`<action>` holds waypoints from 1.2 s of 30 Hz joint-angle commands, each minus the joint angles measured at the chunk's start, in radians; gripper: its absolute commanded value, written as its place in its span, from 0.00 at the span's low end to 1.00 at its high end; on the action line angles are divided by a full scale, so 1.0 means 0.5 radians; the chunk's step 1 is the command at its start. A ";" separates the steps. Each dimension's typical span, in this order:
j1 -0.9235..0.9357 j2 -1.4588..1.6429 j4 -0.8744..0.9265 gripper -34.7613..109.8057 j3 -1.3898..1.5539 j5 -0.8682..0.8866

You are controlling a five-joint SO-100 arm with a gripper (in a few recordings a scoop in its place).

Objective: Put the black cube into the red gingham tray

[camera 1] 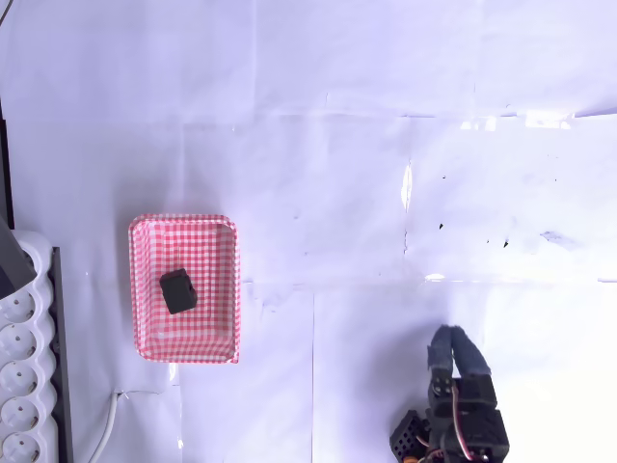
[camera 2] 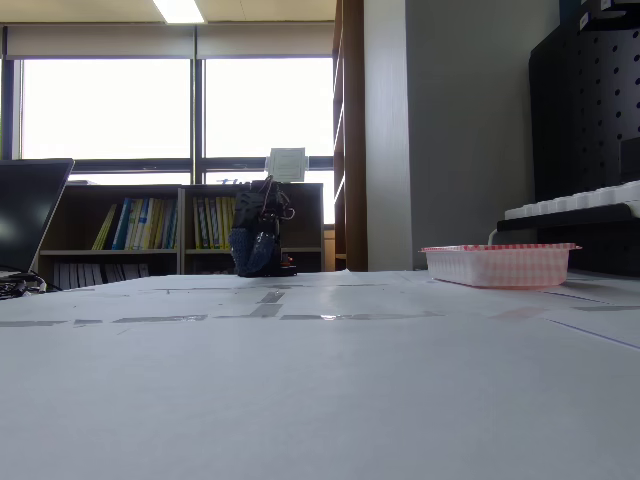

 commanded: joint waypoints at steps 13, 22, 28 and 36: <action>-0.009 -0.089 0.344 0.24 0.025 0.095; -0.009 -0.089 0.344 0.24 0.025 0.095; -0.009 -0.089 0.344 0.24 0.025 0.095; -0.009 -0.089 0.344 0.24 0.025 0.095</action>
